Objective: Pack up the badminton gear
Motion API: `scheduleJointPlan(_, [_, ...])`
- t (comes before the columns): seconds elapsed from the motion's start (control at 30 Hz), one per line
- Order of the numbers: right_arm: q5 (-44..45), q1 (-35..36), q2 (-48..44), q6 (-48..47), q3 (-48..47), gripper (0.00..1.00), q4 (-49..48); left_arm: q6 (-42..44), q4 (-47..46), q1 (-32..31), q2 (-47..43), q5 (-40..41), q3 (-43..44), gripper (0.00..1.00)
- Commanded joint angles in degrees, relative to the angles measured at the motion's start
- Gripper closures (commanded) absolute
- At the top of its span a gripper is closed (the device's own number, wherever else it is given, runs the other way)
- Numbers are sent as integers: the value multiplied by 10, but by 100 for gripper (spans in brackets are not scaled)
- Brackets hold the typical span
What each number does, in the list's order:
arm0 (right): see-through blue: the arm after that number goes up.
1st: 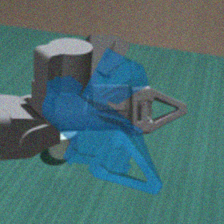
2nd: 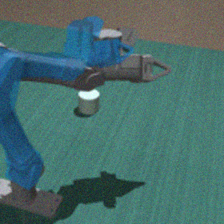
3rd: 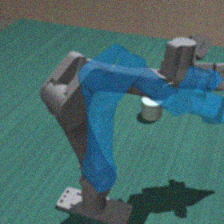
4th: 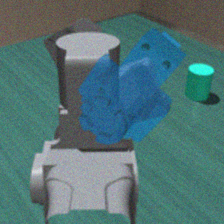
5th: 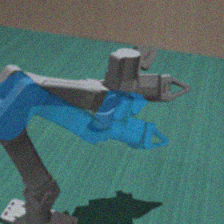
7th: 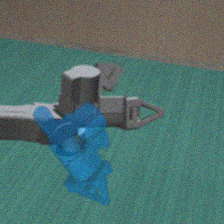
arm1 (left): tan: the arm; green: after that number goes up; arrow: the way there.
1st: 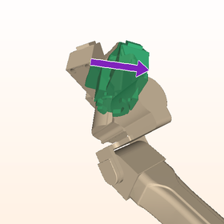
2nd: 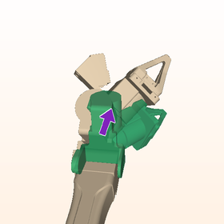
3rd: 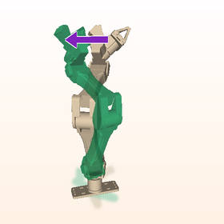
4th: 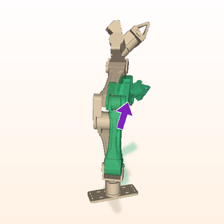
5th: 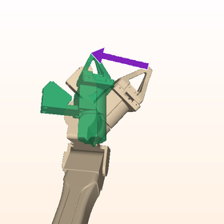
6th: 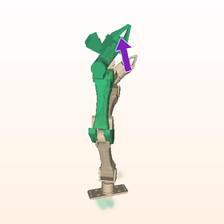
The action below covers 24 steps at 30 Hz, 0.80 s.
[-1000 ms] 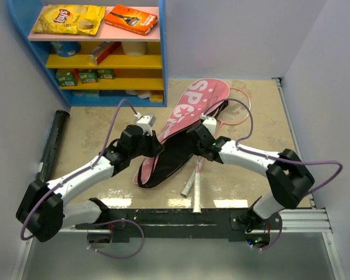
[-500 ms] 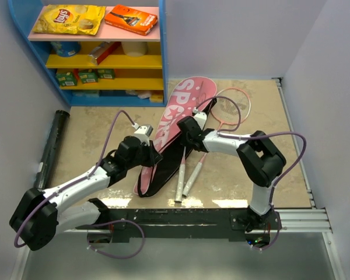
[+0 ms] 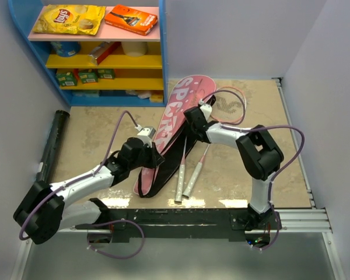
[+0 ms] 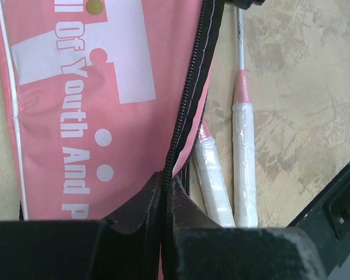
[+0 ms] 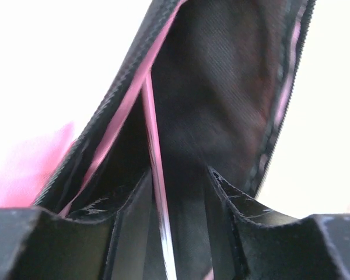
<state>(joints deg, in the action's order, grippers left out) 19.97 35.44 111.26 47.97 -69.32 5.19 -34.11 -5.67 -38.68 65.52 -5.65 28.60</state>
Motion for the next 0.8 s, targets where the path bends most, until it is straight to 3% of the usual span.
scheduleJointPlan(0.0, [-4,2,-72,-31,15,56,24,-14,-29,-7,26,-20,-4,100])
scheduleJointPlan(0.43, [-169,48,-250,-10,188,54,56,-10,-63,-7,82,-11,42,100])
scheduleJointPlan(0.77, [-172,113,-277,46,267,54,25,-25,-74,-7,91,-23,66,100])
